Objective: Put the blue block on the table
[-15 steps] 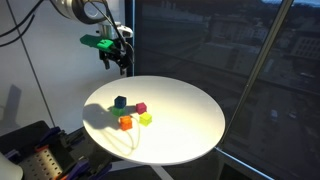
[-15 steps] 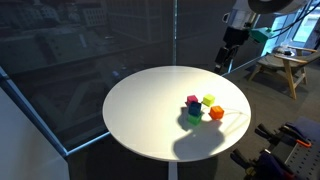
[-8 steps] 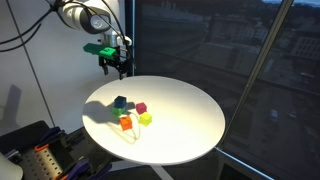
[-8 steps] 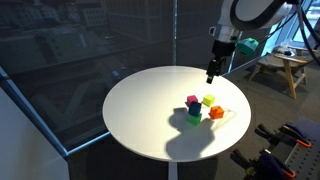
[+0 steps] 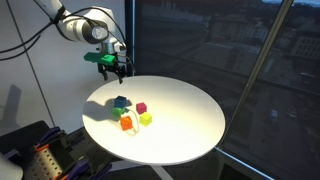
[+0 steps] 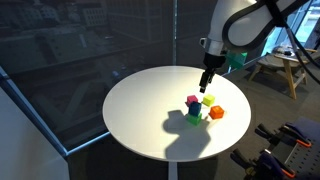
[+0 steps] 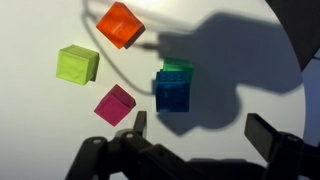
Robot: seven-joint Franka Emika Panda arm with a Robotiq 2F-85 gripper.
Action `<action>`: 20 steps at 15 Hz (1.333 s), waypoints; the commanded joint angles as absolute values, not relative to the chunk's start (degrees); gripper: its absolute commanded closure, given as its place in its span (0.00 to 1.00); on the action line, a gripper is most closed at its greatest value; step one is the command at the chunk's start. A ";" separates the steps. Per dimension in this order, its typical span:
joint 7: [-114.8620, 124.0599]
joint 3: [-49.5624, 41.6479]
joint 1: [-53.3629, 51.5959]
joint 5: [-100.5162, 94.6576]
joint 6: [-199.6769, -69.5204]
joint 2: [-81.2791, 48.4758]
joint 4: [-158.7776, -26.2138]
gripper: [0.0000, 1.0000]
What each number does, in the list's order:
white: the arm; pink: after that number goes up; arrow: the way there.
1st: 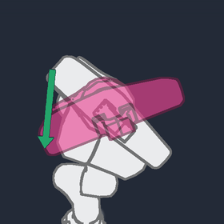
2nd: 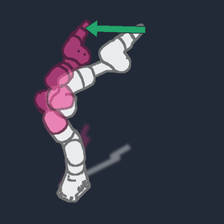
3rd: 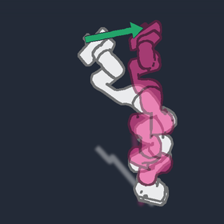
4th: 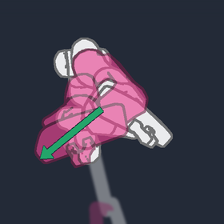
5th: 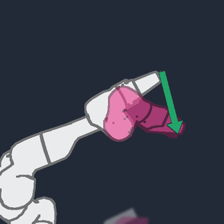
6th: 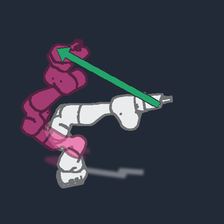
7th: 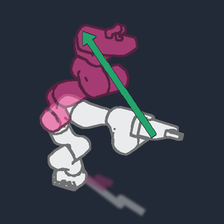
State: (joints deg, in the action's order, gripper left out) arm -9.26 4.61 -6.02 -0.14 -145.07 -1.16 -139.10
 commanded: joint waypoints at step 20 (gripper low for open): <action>6.67 2.92 -6.21 -2.20 -147.27 -16.74 -128.97 0.00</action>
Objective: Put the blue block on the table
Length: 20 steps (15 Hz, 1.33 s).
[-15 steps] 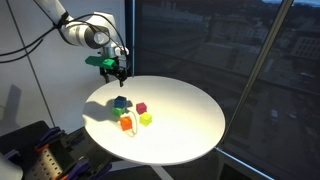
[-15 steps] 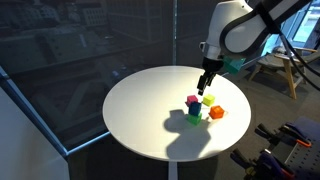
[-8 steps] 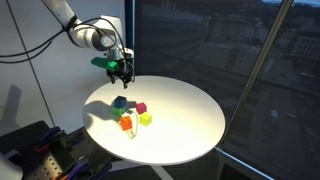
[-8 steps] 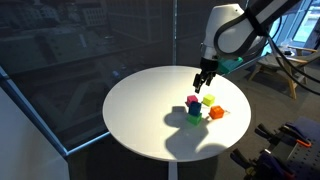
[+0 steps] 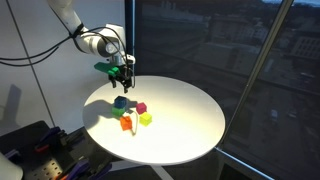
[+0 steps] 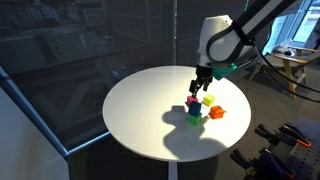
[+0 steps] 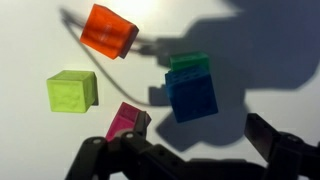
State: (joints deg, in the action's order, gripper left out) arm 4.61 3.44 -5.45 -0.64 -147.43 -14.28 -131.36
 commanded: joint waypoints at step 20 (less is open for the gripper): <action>6.08 2.66 -6.85 -2.22 -147.74 -20.82 -127.90 0.00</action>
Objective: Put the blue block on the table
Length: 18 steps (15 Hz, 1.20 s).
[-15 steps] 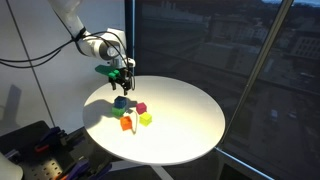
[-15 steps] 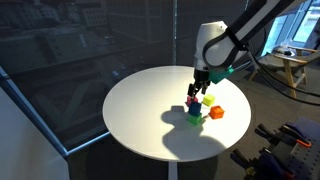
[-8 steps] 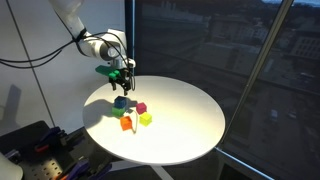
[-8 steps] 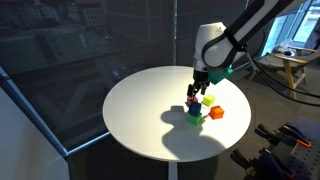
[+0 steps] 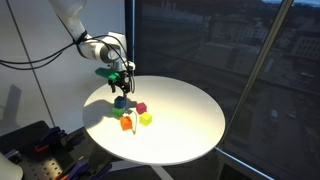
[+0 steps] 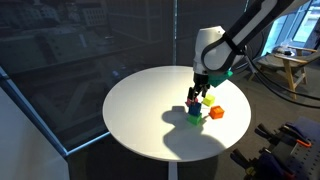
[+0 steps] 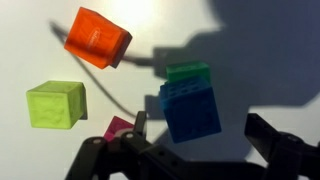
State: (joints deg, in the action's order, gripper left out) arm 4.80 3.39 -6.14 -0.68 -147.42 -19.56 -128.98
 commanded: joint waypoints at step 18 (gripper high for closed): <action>5.49 0.65 -8.74 -5.24 -151.98 -28.08 -124.01 0.53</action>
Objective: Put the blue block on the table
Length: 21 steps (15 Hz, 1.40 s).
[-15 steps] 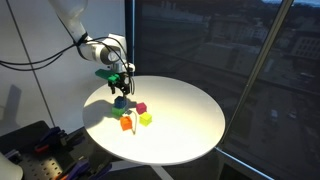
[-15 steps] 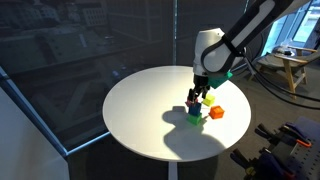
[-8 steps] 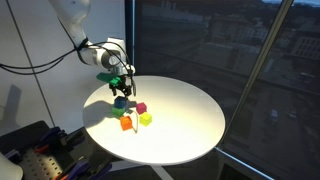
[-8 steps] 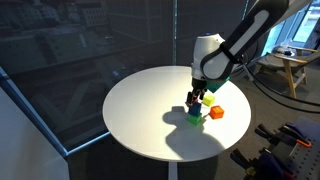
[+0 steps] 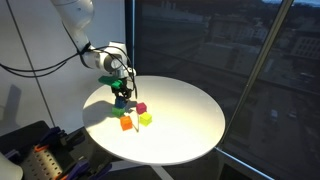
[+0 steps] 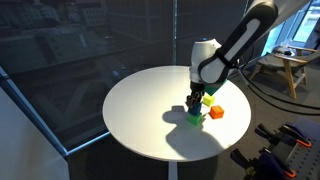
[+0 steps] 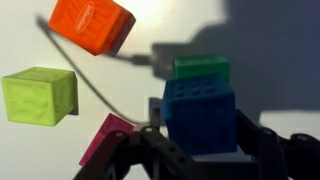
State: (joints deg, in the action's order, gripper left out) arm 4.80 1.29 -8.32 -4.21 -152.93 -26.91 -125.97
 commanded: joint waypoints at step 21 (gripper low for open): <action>4.78 0.24 -7.20 -4.82 -139.42 -19.13 -123.22 0.69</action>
